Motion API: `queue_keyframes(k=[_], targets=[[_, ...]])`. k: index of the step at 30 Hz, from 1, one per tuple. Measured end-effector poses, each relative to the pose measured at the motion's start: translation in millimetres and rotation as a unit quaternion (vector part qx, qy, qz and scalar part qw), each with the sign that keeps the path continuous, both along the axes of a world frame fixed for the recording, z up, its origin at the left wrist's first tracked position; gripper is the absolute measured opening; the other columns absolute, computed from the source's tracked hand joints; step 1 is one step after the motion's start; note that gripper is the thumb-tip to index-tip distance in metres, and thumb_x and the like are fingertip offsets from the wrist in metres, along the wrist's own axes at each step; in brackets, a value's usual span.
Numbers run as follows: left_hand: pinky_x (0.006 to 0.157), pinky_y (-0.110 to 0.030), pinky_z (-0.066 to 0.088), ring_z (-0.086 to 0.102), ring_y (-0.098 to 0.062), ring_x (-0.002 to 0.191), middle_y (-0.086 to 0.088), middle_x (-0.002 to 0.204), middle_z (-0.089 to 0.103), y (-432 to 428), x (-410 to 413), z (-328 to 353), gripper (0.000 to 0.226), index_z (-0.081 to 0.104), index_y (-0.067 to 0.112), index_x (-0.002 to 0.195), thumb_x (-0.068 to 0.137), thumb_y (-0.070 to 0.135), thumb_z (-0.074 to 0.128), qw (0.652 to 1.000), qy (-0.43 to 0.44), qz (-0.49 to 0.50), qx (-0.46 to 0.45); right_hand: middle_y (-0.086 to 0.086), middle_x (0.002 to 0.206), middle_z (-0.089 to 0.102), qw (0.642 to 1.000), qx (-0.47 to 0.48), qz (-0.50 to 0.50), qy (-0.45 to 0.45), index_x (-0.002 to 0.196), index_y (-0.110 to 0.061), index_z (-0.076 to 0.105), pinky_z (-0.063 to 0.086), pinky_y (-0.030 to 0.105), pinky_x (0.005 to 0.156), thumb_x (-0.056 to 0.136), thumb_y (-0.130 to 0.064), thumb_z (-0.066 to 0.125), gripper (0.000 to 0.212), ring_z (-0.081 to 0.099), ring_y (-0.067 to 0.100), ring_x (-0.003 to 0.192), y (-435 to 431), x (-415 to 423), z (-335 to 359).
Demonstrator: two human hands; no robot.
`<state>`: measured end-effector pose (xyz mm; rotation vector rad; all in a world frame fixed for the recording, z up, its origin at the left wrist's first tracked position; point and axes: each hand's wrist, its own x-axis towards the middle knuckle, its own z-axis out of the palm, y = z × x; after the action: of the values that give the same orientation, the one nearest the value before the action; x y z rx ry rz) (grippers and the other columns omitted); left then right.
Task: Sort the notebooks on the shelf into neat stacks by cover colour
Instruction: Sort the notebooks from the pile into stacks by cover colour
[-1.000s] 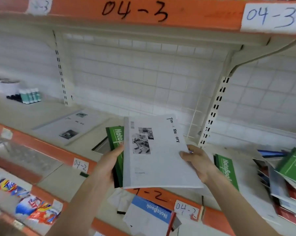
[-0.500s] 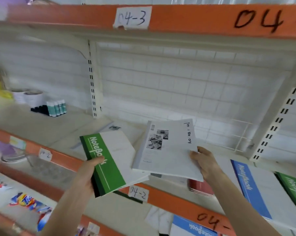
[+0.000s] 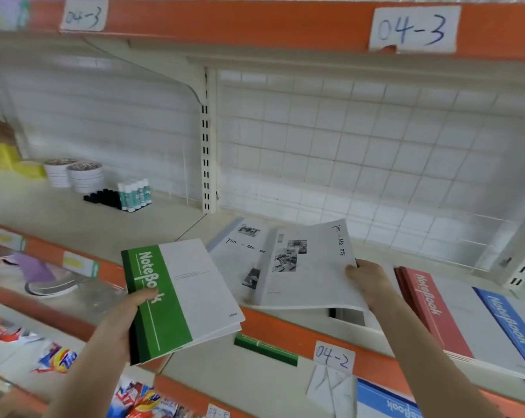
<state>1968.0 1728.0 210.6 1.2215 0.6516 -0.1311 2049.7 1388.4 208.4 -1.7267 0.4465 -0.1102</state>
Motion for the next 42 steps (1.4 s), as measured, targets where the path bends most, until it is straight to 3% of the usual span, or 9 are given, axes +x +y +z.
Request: queue_keyframes(k=[7, 12, 16, 19, 24, 27, 32, 36, 42], targets=[[0.062, -0.037, 0.043, 0.059, -0.031, 0.076, -0.019, 0.084, 0.062, 28, -5, 0, 0.008, 0.057, 0.008, 0.089, 0.09, 0.015, 0.056, 1.0, -0.001, -0.004, 0.01, 0.017, 0.099, 0.061, 1.0, 0.016, 0.002, 0.008, 0.099, 0.004, 0.059, 0.053, 0.036, 0.063, 0.089, 0.009, 0.042, 0.021, 0.059, 0.031, 0.082, 54, 18, -7], [0.063, -0.037, 0.043, 0.059, -0.031, 0.076, -0.018, 0.084, 0.062, 32, -8, -1, 0.009, 0.057, 0.005, 0.089, 0.09, 0.014, 0.055, 1.0, 0.001, -0.005, 0.0, 0.013, 0.072, 0.058, 0.968, -0.225, 0.095, 0.067, 0.074, -0.001, 0.055, 0.039, 0.024, 0.047, 0.086, -0.008, 0.054, 0.014, 0.055, 0.025, 0.063, 93, 26, -22], [0.066, -0.034, 0.04, 0.051, -0.027, 0.071, -0.017, 0.086, 0.056, 37, -9, 4, 0.019, 0.052, 0.004, 0.079, 0.095, 0.012, 0.047, 1.0, -0.015, -0.015, -0.01, 0.013, 0.075, 0.059, 0.937, -0.316, 0.129, 0.077, 0.063, -0.009, 0.047, 0.045, 0.029, 0.061, 0.084, -0.015, 0.055, 0.023, 0.057, 0.026, 0.074, 115, 34, -26], [0.07, -0.037, 0.042, 0.051, -0.029, 0.078, -0.025, 0.108, 0.053, 40, -8, 4, 0.02, 0.052, 0.004, 0.078, 0.095, 0.011, 0.047, 0.999, -0.031, -0.025, -0.015, 0.018, 0.104, 0.06, 0.917, -0.366, 0.145, 0.066, 0.091, -0.003, 0.06, 0.046, 0.029, 0.08, 0.086, -0.018, 0.05, 0.018, 0.056, 0.028, 0.104, 122, 38, -30], [0.076, -0.043, 0.046, 0.059, -0.033, 0.087, -0.024, 0.106, 0.063, 35, -4, -1, 0.017, 0.057, 0.0, 0.101, 0.091, 0.013, 0.054, 0.999, -0.026, -0.024, -0.005, 0.014, 0.08, 0.053, 0.945, -0.302, 0.125, 0.028, 0.059, -0.013, 0.04, 0.04, 0.03, 0.071, 0.091, -0.011, 0.038, 0.033, 0.053, 0.026, 0.085, 107, 34, -31], [0.062, -0.037, 0.043, 0.058, -0.032, 0.076, -0.02, 0.087, 0.062, 22, 1, -2, 0.013, 0.056, 0.003, 0.1, 0.089, 0.011, 0.056, 0.999, -0.028, -0.03, 0.011, 0.007, 0.077, 0.048, 0.96, -0.257, 0.106, -0.013, 0.068, -0.01, 0.045, 0.032, 0.028, 0.064, 0.092, -0.009, 0.037, 0.025, 0.045, 0.022, 0.074, 95, 23, -23], [0.066, -0.036, 0.046, 0.062, -0.032, 0.08, -0.018, 0.086, 0.066, -18, 21, -2, 0.01, 0.058, 0.007, 0.094, 0.087, 0.002, 0.054, 0.993, -0.072, -0.09, 0.001, 0.005, 0.077, 0.062, 0.984, 0.021, 0.173, 0.03, 0.098, -0.006, 0.059, 0.043, 0.025, 0.054, 0.099, -0.023, 0.041, 0.025, 0.055, 0.016, 0.056, 78, -9, 3], [0.061, -0.033, 0.045, 0.063, -0.028, 0.075, -0.01, 0.07, 0.071, -64, 40, -5, 0.015, 0.061, 0.008, 0.093, 0.085, -0.004, 0.055, 0.982, -0.098, -0.161, 0.014, 0.005, 0.07, 0.06, 0.97, -0.014, 0.225, 0.092, 0.087, -0.008, 0.058, 0.045, 0.024, 0.056, 0.098, -0.033, 0.044, 0.031, 0.055, 0.016, 0.06, 57, -31, 10], [0.068, -0.034, 0.048, 0.064, -0.029, 0.08, -0.014, 0.088, 0.068, -137, 50, -7, 0.016, 0.063, 0.008, 0.094, 0.081, -0.001, 0.064, 0.967, -0.116, -0.227, 0.012, 0.0, 0.066, 0.052, 0.982, -0.125, 0.132, 0.053, 0.068, -0.016, 0.051, 0.034, 0.023, 0.045, 0.088, -0.017, 0.058, 0.021, 0.049, 0.012, 0.055, 7, -53, 9]])
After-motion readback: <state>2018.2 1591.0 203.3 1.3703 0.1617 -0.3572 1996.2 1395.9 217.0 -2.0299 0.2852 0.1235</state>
